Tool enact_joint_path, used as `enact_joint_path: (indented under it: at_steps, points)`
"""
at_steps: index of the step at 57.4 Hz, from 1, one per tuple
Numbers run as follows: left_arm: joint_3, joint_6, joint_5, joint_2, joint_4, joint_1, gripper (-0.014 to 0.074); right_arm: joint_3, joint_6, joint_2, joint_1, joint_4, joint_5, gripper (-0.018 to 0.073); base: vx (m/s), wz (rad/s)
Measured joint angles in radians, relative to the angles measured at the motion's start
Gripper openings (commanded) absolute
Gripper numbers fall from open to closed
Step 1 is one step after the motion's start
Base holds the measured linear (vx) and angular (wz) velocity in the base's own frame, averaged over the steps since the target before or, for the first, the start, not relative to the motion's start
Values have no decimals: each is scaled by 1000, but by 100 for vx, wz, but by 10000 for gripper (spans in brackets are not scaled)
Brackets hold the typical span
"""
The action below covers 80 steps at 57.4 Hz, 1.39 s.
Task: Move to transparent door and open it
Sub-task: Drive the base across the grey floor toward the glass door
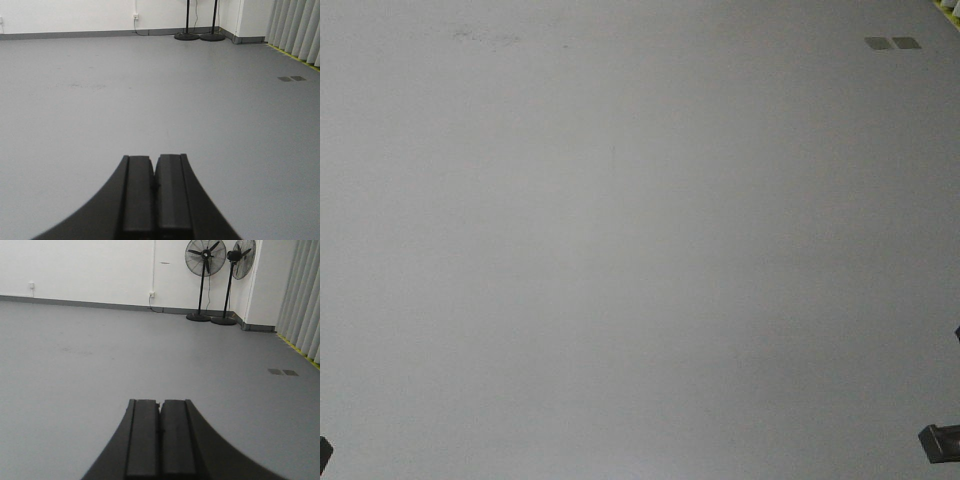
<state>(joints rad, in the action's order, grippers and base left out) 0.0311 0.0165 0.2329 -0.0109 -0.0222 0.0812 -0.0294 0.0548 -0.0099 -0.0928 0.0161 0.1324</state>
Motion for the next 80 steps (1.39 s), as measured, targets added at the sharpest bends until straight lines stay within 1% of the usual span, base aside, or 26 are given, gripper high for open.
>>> enact_joint_path:
  at_steps: [51,80]
  points:
    - [0,0,0,0,0,0,3,0,0,0,0,0,0,-4,1,-1]
    - [0,0,0,0,0,0,3,0,0,0,0,0,0,-4,14,4]
